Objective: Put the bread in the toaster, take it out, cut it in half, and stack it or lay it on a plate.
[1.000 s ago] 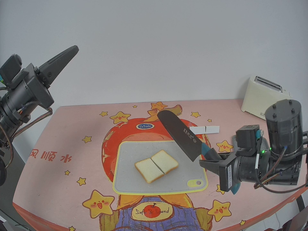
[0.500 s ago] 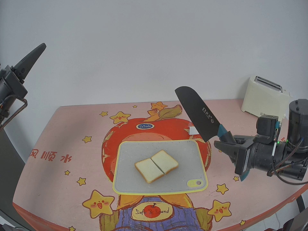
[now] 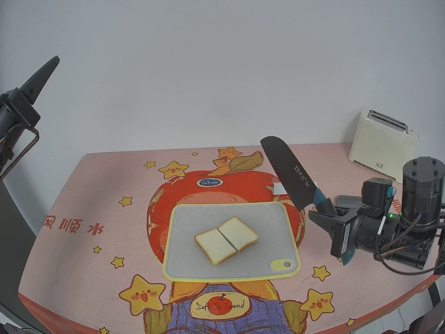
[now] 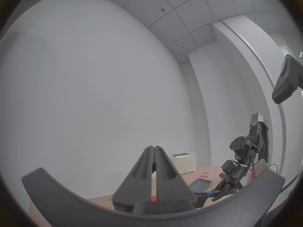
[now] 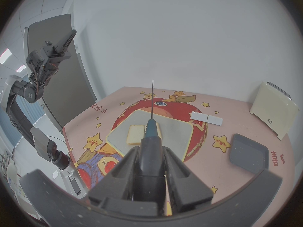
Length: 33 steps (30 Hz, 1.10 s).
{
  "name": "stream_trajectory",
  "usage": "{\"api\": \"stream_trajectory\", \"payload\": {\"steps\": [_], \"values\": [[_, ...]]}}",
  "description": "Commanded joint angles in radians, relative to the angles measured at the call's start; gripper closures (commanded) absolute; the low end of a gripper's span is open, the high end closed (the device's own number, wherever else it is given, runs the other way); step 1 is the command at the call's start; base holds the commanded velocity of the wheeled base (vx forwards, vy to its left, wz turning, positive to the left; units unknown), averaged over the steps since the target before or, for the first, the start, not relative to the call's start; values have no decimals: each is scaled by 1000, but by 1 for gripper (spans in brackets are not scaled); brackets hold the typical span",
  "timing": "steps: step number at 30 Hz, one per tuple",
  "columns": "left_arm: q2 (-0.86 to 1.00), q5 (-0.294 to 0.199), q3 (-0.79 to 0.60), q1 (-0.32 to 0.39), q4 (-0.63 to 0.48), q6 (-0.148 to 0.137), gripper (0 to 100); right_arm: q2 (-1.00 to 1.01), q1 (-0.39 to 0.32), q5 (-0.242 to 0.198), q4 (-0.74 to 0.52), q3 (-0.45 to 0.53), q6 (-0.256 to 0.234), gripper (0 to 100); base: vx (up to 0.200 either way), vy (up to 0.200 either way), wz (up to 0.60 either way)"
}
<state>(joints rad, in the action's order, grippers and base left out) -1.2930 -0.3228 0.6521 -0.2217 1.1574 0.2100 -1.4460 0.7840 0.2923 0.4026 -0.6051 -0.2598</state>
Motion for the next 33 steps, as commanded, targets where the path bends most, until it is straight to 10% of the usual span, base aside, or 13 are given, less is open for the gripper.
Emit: {"api": "stream_trajectory", "payload": {"steps": [1,12,33], "values": [[-17,18,4,1,1,0,100,-40,6,57,2,-10,-1,100,0,0,0],[-45,108,26,-1,5,-15,100,-156,6,238,108,-21,-7,100,0,0,0],[-39,110,37,-4,10,-17,100,-243,-95,217,113,-51,-72,100,0,0,0]]}}
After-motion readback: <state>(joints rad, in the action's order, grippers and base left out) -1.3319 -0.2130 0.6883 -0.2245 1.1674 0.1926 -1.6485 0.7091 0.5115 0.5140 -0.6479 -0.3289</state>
